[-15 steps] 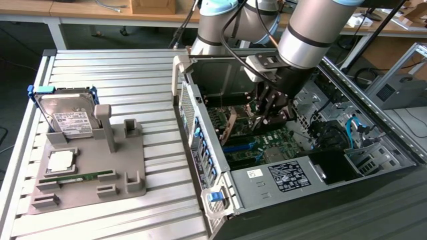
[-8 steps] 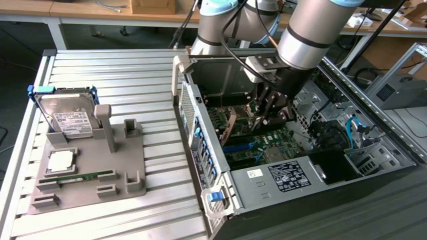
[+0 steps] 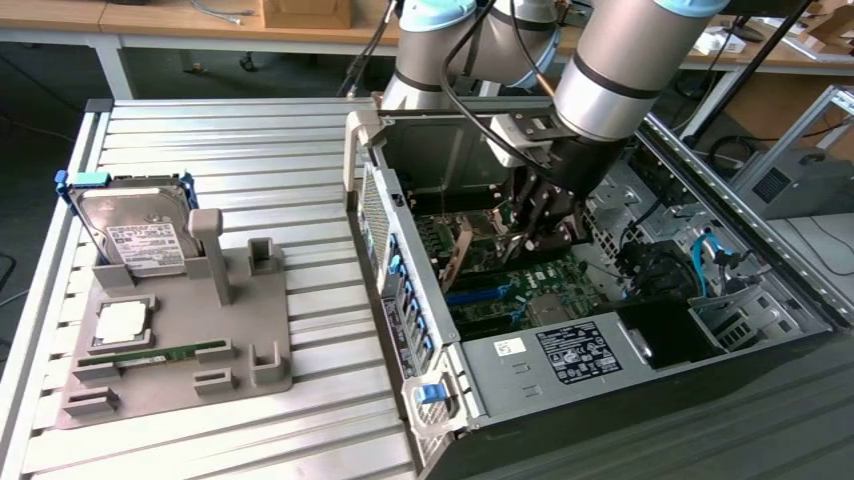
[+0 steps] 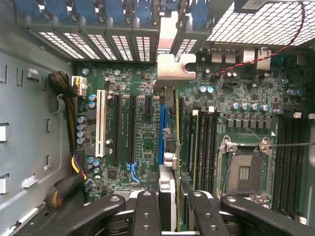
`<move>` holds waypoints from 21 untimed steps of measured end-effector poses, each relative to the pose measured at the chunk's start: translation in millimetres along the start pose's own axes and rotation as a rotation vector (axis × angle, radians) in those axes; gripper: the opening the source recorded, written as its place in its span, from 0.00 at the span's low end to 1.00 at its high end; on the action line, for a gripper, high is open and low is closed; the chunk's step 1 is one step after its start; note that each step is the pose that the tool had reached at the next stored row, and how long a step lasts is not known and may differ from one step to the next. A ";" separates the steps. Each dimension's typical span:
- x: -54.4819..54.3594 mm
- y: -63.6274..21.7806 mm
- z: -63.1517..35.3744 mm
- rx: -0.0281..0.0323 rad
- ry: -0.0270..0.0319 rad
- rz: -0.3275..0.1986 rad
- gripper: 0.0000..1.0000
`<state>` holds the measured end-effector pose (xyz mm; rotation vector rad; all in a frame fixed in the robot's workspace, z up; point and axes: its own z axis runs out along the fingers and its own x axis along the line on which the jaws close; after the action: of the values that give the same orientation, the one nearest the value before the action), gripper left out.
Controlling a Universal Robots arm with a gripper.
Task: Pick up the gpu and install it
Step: 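Insert the gpu into the slot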
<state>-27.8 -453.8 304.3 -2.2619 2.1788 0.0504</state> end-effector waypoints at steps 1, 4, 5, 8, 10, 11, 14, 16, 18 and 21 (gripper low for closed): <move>0.0 0.0 0.2 0.0000 0.0000 0.000 0.27; 0.0 0.0 0.7 0.0000 0.0000 0.000 0.27; 0.0 0.0 1.0 0.0000 0.0000 0.000 0.27; 0.0 0.0 1.7 0.0000 0.0000 0.000 0.27; 0.1 0.0 2.0 0.0000 0.0000 0.000 0.27; 0.0 0.0 2.2 0.0000 0.0000 0.000 0.27; 0.1 -0.1 2.7 0.0000 0.0001 0.000 0.27; 0.1 -0.1 3.0 0.0000 0.0000 0.000 0.27; 0.1 -0.1 3.3 0.0000 0.0000 0.000 0.27; 0.1 -0.1 4.6 0.0000 0.0000 0.000 0.27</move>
<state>-27.8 -453.8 299.7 -2.2619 2.1788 0.0504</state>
